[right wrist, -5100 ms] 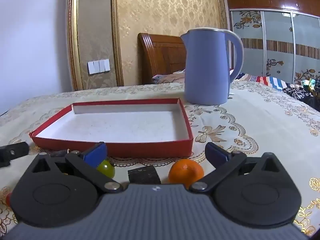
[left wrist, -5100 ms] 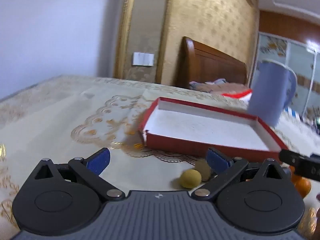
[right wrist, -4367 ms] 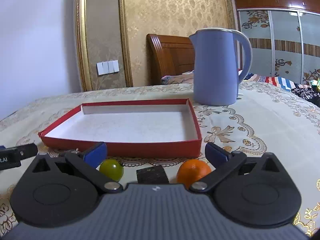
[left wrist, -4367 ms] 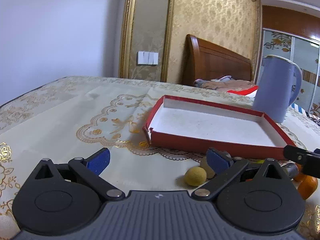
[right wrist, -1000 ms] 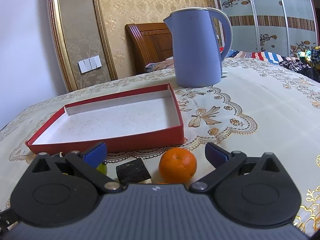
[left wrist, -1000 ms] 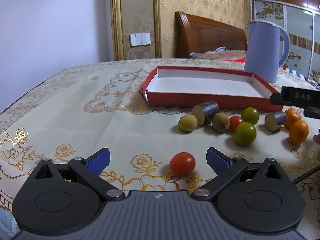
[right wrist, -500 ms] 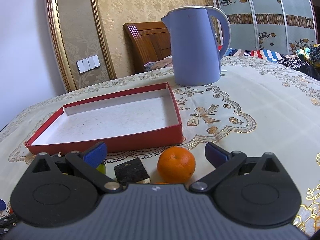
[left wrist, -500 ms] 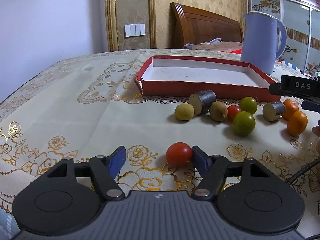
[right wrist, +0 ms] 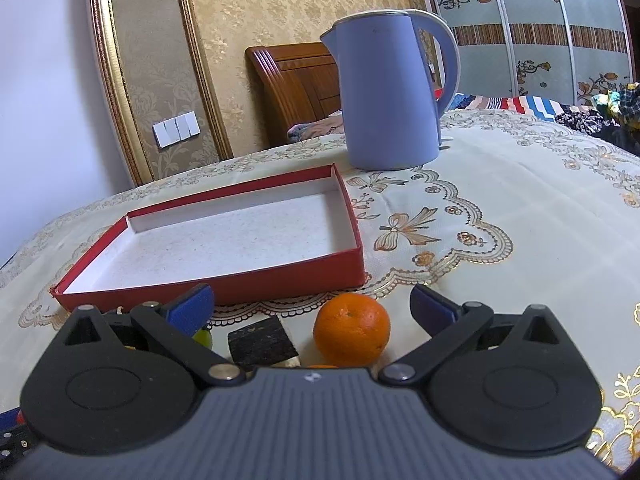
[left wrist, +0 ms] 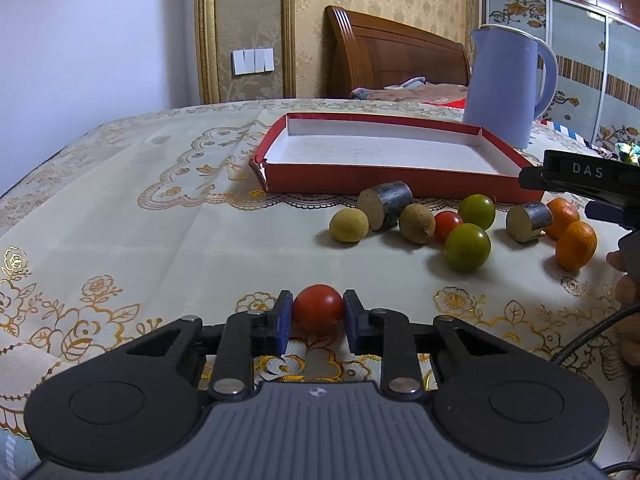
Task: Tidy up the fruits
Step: 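Lift the cherry tomato with the left gripper while the right gripper grasps a mandarin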
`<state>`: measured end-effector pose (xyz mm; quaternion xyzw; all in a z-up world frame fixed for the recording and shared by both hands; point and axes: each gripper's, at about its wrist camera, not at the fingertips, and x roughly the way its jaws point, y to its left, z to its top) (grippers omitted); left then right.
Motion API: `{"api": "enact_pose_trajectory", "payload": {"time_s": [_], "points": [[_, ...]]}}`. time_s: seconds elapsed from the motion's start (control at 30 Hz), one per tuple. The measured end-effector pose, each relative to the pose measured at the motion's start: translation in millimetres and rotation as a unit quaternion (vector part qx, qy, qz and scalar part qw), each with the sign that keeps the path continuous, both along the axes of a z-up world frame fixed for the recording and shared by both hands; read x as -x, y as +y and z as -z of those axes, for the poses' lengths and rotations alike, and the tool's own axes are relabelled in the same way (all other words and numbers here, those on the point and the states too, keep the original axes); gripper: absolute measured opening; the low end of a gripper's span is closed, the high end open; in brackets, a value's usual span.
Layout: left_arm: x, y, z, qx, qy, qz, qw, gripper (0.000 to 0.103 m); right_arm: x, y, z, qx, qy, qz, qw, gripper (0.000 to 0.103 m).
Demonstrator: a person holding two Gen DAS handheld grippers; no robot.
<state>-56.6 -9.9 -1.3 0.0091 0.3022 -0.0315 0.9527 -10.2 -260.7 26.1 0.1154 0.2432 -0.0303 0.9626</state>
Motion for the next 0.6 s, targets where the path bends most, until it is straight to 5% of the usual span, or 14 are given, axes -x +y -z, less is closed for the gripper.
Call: {"api": "enact_pose_trajectory", "payload": {"time_s": [0.27, 0.47, 0.6], "points": [[-17, 5, -18, 0.010, -0.017, -0.016, 0.9997, 0.026, 19, -26, -1, -0.035, -0.006, -0.015, 0.999, 0.103], [-45, 2, -14, 0.017, -0.016, -0.026, 0.9994, 0.026, 36, -60, 1, -0.022, 0.014, 0.006, 1.000, 0.103], [-56, 8, -6, 0.037, 0.003, -0.034, 0.9987, 0.026, 49, -64, 2, -0.004, 0.012, -0.027, 1.000, 0.103]]}}
